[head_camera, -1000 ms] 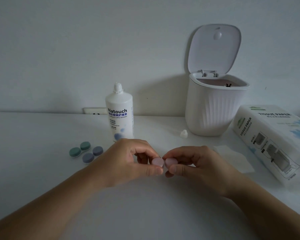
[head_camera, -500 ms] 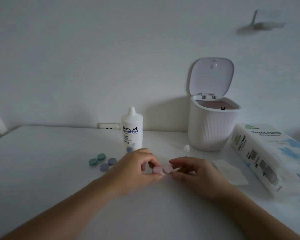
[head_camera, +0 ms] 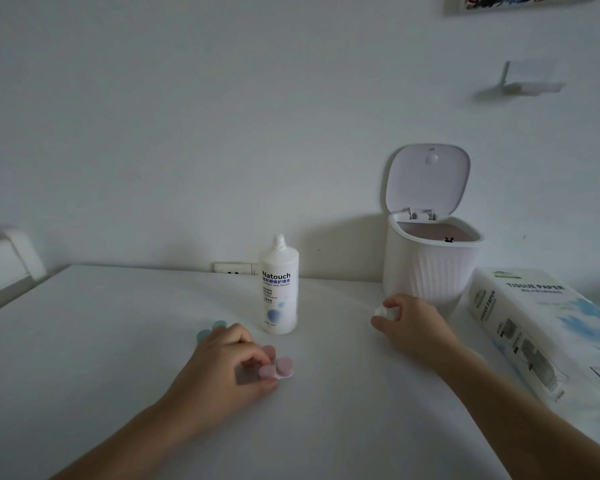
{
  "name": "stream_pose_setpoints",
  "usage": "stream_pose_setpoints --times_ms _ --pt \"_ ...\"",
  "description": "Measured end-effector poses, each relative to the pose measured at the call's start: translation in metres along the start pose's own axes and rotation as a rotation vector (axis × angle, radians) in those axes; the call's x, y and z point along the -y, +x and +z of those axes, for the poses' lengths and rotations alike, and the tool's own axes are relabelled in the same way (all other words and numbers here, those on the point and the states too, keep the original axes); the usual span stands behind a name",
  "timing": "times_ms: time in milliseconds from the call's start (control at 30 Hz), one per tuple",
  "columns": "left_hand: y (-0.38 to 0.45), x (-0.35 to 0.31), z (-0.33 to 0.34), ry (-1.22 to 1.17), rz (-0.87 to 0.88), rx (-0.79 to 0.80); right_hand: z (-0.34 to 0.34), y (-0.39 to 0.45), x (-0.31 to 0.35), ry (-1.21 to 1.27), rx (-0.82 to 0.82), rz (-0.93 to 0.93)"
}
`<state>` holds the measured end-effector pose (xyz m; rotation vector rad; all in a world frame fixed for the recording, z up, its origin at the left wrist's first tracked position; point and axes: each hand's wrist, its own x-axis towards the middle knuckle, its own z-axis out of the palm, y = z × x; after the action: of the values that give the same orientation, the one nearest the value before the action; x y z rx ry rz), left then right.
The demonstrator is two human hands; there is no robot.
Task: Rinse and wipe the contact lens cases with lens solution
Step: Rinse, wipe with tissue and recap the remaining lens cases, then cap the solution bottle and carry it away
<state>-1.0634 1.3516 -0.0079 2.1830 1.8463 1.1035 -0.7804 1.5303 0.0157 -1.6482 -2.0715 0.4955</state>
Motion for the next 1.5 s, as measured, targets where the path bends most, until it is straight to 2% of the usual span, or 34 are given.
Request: stream_pose_setpoints --times_ms 133,367,500,600,700,833,967,1100,1200,1500 --pt "-0.002 0.005 0.007 0.046 -0.008 -0.034 0.007 0.008 0.007 -0.088 -0.015 0.047" --pt "-0.002 0.013 0.013 0.074 -0.041 -0.049 0.018 0.013 0.009 -0.219 -0.072 0.015" --pt "0.007 0.006 0.007 -0.071 -0.079 -0.159 0.019 0.014 0.007 -0.201 -0.071 -0.005" --pt "0.026 0.005 0.002 -0.184 -0.236 -0.254 0.016 0.01 0.007 -0.193 -0.05 -0.022" --pt "0.054 0.004 0.0 -0.324 -0.388 -0.235 0.011 0.001 0.008 -0.132 -0.04 -0.062" --pt "0.08 0.001 0.005 -0.417 -0.466 -0.145 0.013 -0.014 0.01 0.095 -0.092 -0.17" --pt "0.09 -0.003 0.023 -0.458 -0.519 -0.197 0.023 -0.025 0.008 0.256 -0.121 -0.221" --pt "0.097 -0.007 0.034 -0.412 -0.487 -0.267 0.025 -0.031 0.006 0.354 -0.149 -0.255" --pt "0.095 -0.005 0.035 -0.419 -0.428 -0.247 0.024 -0.032 0.008 0.41 -0.155 -0.249" --pt "0.078 -0.026 0.03 -0.316 -0.057 -0.126 0.01 -0.044 0.018 0.709 -0.103 -0.208"
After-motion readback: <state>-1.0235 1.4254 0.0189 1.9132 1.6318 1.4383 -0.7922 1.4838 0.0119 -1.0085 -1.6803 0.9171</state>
